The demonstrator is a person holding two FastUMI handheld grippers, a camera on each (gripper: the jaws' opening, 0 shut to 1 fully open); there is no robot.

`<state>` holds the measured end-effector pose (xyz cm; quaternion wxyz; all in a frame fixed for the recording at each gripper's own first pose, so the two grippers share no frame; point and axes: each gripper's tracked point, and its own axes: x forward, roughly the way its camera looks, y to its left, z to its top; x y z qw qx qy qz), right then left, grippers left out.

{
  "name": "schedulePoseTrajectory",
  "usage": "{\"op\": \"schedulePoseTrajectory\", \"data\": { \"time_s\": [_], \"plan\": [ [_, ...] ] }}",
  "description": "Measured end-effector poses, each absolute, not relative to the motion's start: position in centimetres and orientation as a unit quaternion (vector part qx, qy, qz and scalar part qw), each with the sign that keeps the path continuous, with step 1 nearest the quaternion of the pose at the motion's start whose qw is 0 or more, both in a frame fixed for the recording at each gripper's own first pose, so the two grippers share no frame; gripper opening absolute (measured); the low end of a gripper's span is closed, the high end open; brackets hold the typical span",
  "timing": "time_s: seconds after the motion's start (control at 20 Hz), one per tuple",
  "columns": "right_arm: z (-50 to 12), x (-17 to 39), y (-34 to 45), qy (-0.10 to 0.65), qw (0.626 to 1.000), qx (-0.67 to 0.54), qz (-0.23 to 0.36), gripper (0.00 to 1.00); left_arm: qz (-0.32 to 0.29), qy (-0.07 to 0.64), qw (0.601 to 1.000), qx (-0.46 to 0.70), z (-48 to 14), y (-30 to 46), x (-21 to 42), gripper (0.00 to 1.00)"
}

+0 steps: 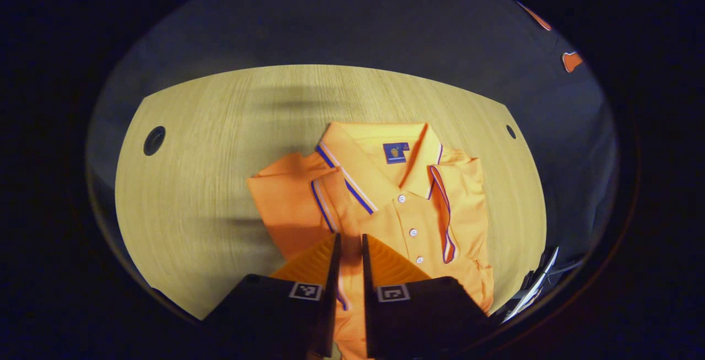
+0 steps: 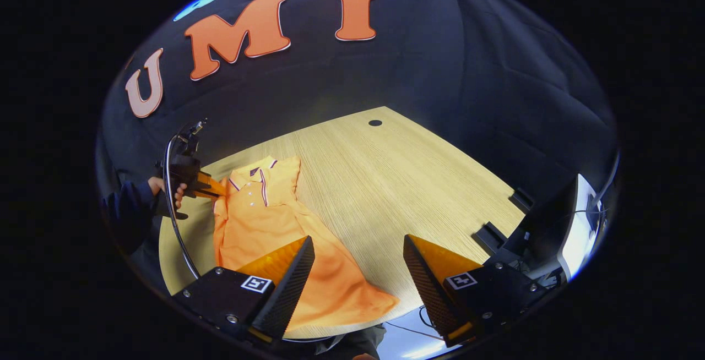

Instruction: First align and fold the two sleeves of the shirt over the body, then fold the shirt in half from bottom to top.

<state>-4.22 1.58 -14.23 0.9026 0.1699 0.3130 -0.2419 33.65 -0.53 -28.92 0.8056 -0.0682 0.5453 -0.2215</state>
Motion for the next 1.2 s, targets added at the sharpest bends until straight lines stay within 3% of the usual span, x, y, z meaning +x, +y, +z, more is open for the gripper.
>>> {"op": "schedulePoseTrajectory", "data": {
  "time_s": [0.05, 0.1, 0.15, 0.25, 0.3, 0.35, 0.75, 1.2],
  "plan": [
    [-14.3, -4.2, 1.5, 0.315, 0.902, 0.169, -0.242, 0.99, -0.23, 0.544, 0.803, -0.075, -28.6, -0.9, 33.2, 0.4],
    [-14.5, -4.1, 1.5, 0.316, 0.902, 0.169, -0.241, 0.99, -0.24, 0.541, 0.802, -0.082, -28.3, -1.4, 33.0, 0.41],
    [-14.5, -3.9, 1.5, 0.317, 0.902, 0.17, -0.237, 0.99, -0.238, 0.542, 0.802, -0.078, -28.4, -1.3, 32.4, 0.63],
    [-14.8, -3.2, 1.7, 0.318, 0.905, 0.169, -0.225, 0.99, -0.23, 0.541, 0.806, -0.065, -27.9, -0.6, 31.5, 0.93],
    [-15.0, -3.0, 1.7, 0.32, 0.907, 0.165, -0.218, 0.99, -0.226, 0.537, 0.81, -0.06, -27.6, -0.3, 30.8, 0.9],
    [-15.2, -2.6, 1.7, 0.323, 0.91, 0.161, -0.206, 0.99, -0.221, 0.532, 0.815, -0.06, -27.1, 0.2, 30.2, 0.97],
    [-16.9, 0.4, 2.4, 0.349, 0.924, 0.122, -0.094, 0.99, -0.17, 0.499, 0.843, -0.111, -22.3, 4.1, 22.6, 0.98],
    [-21.0, -0.9, 3.5, 0.396, 0.916, 0.066, 0.016, 0.99, -0.123, 0.484, 0.861, -0.092, -22.9, 9.4, 10.4, 0.98]
  ]
}}
